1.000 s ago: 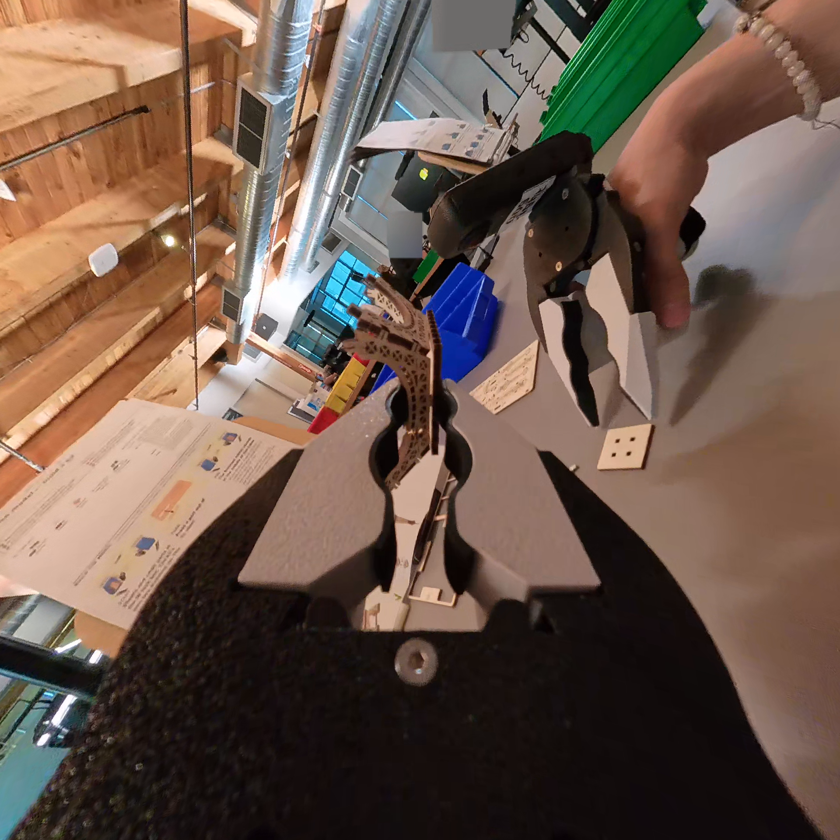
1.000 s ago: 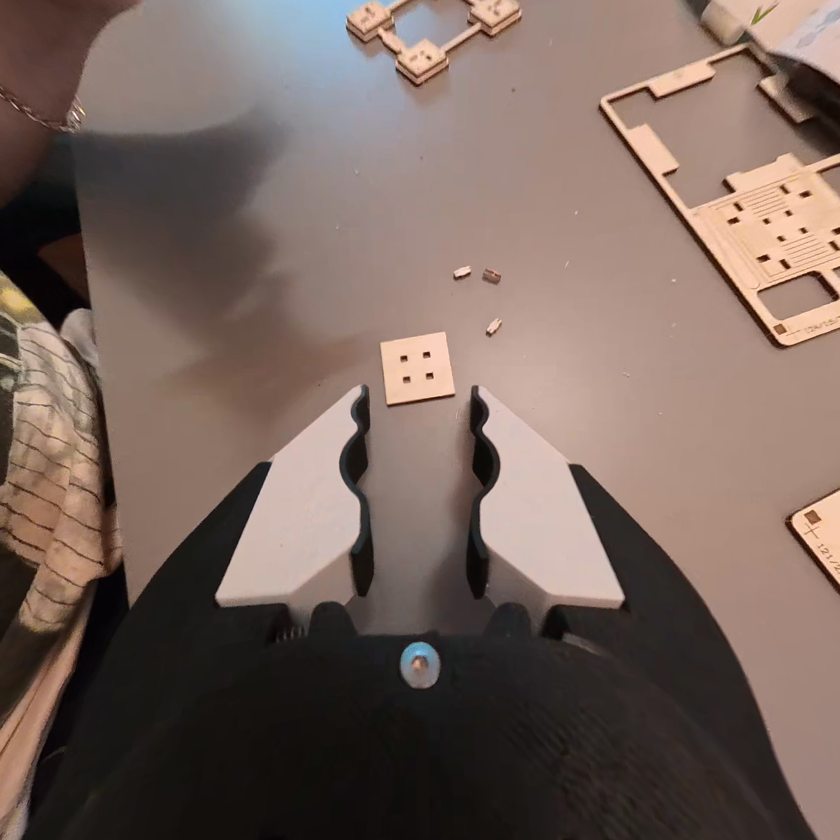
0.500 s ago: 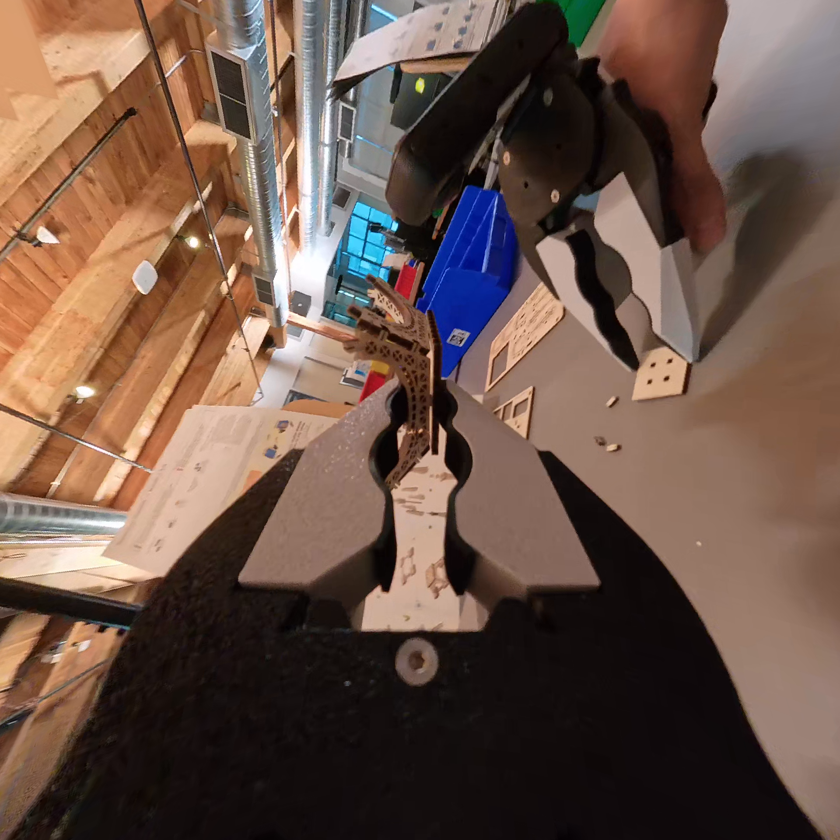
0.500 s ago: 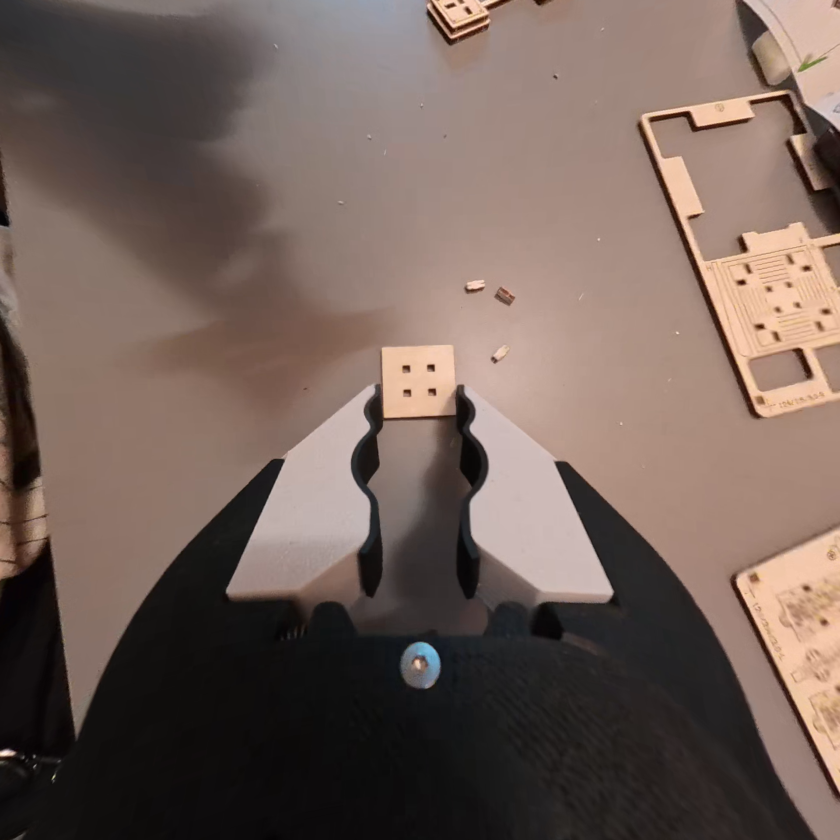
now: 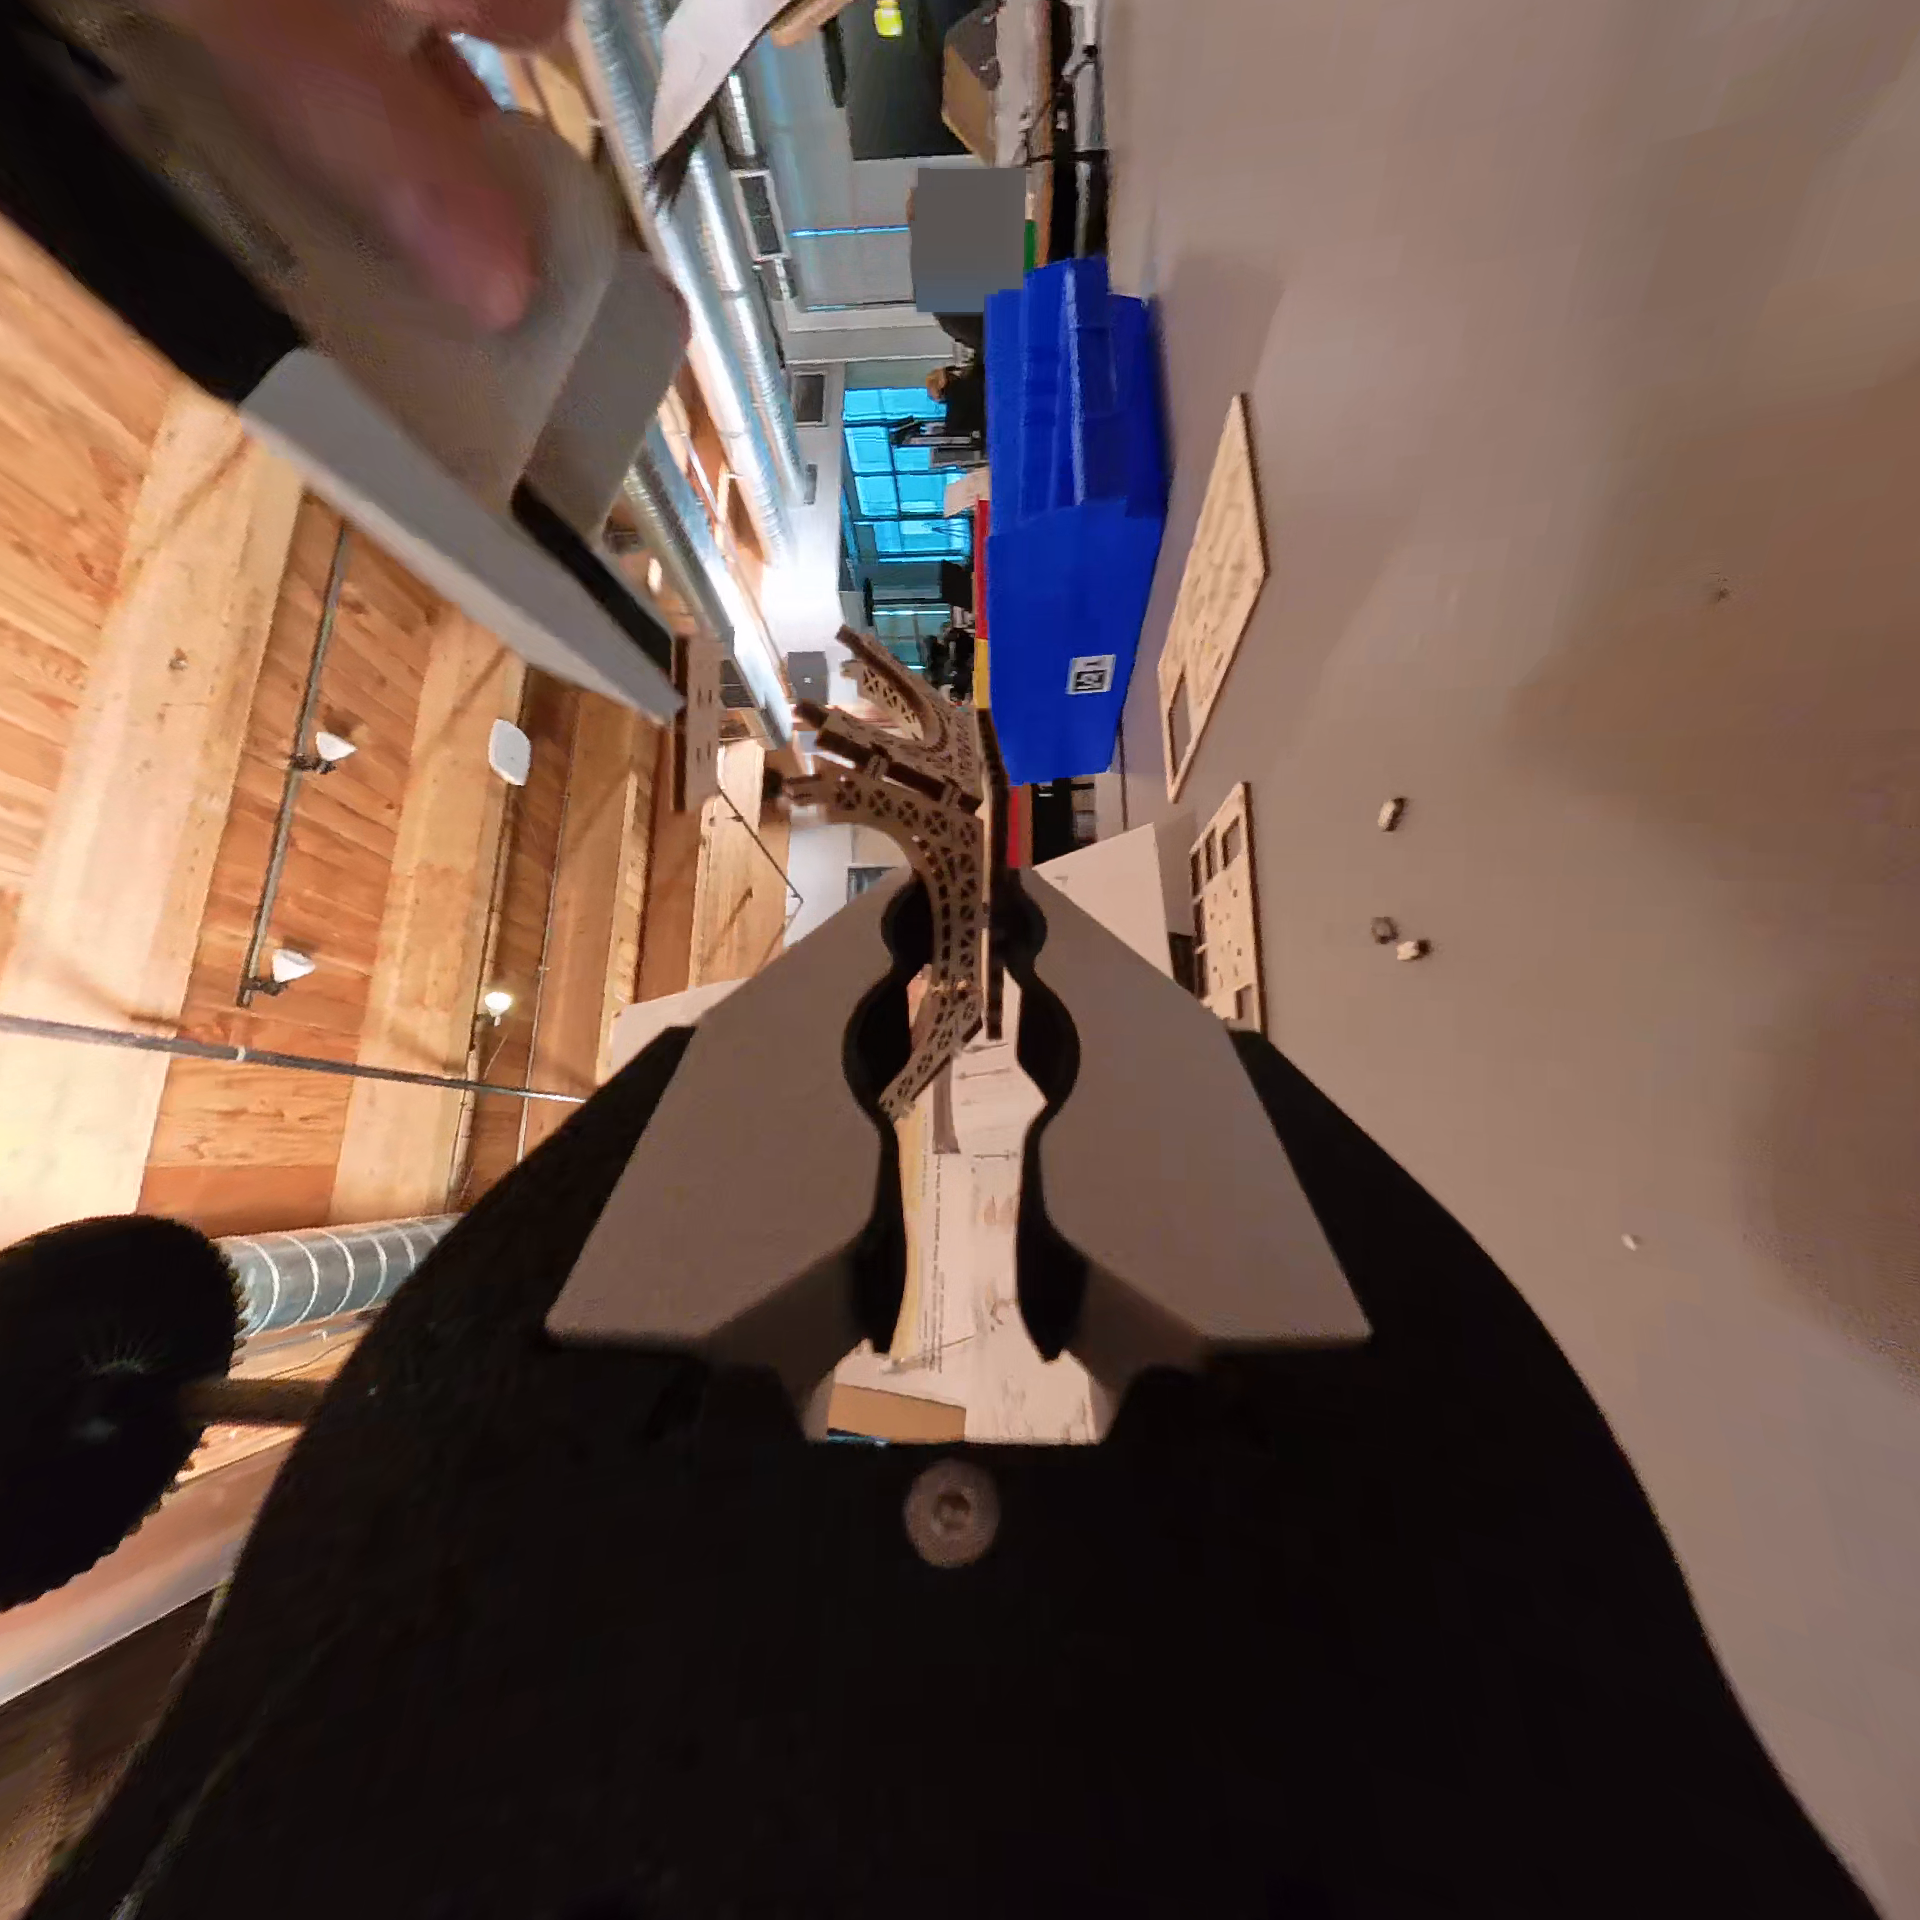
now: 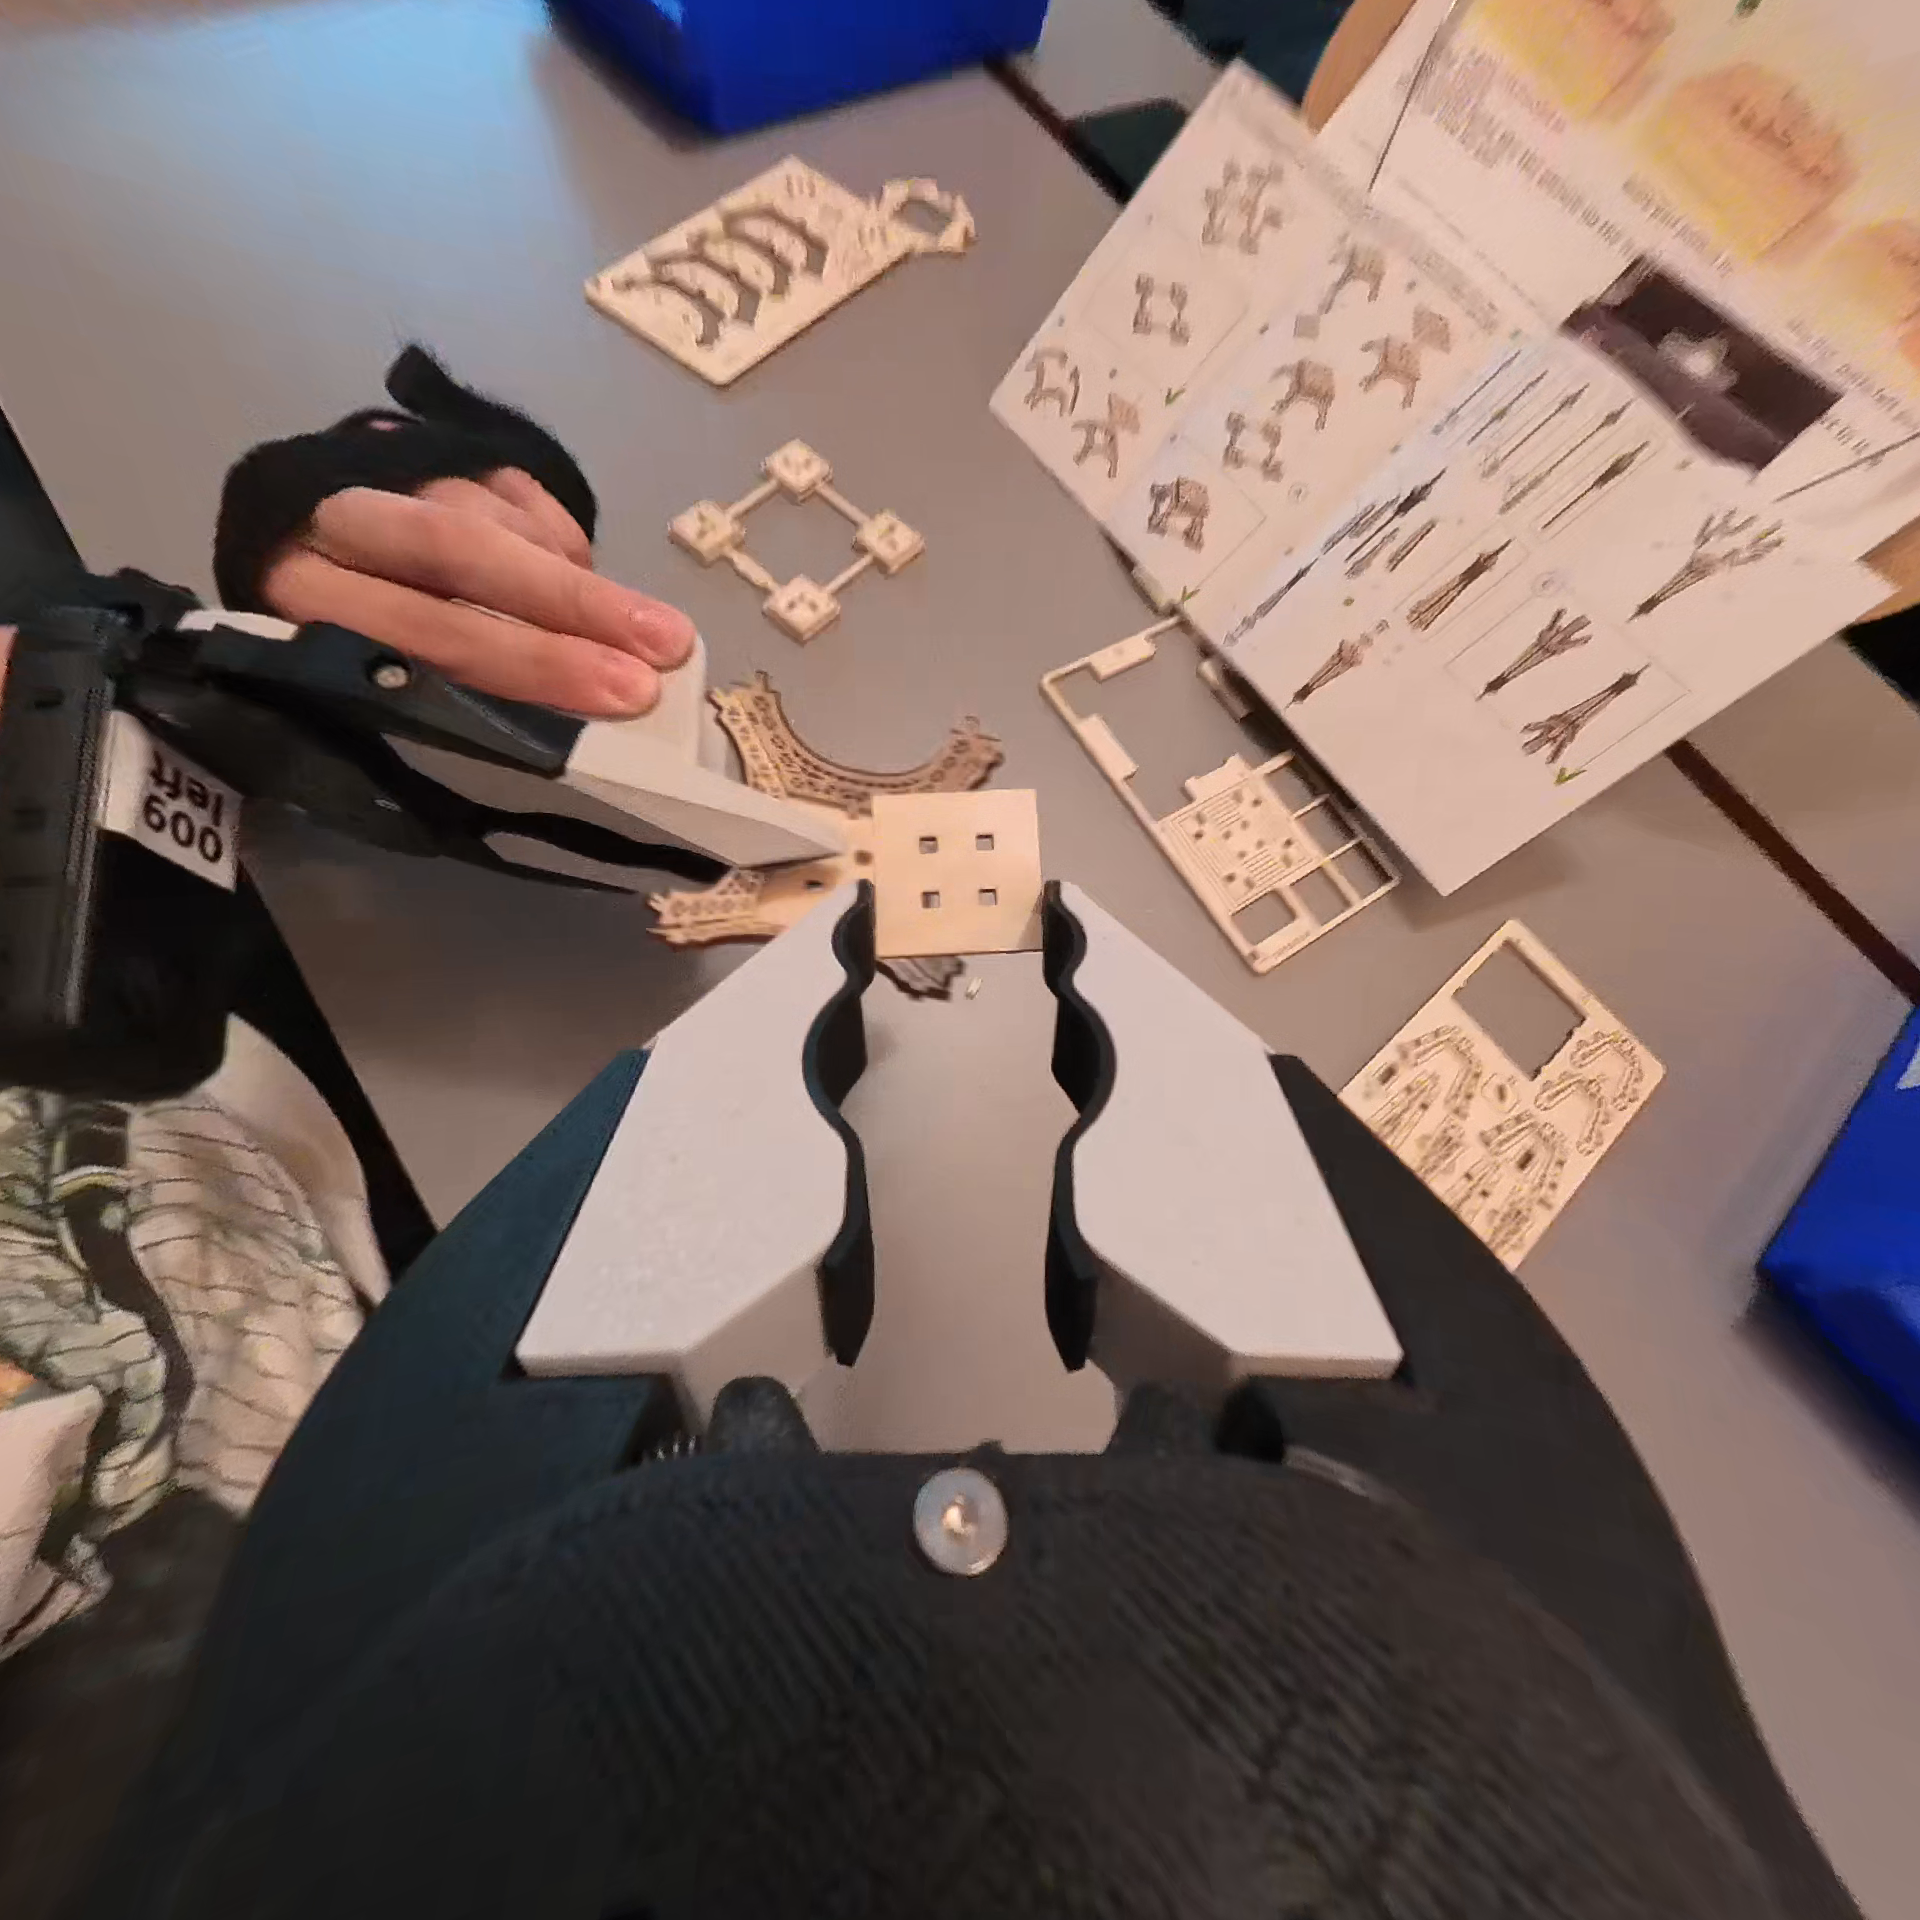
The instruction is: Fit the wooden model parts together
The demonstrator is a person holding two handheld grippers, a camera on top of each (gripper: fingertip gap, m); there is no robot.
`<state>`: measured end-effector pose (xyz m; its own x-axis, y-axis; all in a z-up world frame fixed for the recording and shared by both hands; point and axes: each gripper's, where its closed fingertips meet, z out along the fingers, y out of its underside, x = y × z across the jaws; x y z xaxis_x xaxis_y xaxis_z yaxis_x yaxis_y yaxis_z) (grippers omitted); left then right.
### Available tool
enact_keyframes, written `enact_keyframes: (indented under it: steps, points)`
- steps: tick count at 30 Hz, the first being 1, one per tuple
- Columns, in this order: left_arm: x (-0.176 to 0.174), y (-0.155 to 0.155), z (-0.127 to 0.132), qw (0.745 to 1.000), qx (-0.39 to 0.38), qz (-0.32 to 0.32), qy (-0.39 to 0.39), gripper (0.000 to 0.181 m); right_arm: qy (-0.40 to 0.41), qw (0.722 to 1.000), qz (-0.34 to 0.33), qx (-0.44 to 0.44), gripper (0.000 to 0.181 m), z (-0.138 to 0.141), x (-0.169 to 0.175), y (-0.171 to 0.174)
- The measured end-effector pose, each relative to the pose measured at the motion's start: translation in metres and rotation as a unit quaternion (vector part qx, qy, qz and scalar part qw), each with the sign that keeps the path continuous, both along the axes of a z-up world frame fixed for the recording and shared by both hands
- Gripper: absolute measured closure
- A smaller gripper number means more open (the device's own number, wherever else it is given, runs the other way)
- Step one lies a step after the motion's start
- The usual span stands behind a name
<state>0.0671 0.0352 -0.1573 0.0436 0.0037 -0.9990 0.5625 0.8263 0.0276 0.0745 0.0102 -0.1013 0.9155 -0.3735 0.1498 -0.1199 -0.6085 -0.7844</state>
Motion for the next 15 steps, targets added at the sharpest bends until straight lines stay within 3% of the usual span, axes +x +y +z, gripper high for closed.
enact_keyframes:
  steps: [7, 11, 15]
  points:
    - [0.002, -0.001, -0.017, 0.999, 0.017, -0.002, 0.045, 0.17, 0.054, 0.998, -0.018, -0.03, 0.151, -0.038, 0.007, 0.016]
    - [0.001, -0.001, -0.037, 0.992, 0.034, -0.013, 0.12, 0.171, 0.071, 0.993, -0.092, -0.034, 0.151, -0.061, 0.034, -0.018]
    - [0.001, -0.001, -0.056, 0.984, 0.053, -0.016, 0.171, 0.17, 0.122, 0.986, -0.109, -0.014, 0.151, -0.106, 0.037, -0.036]
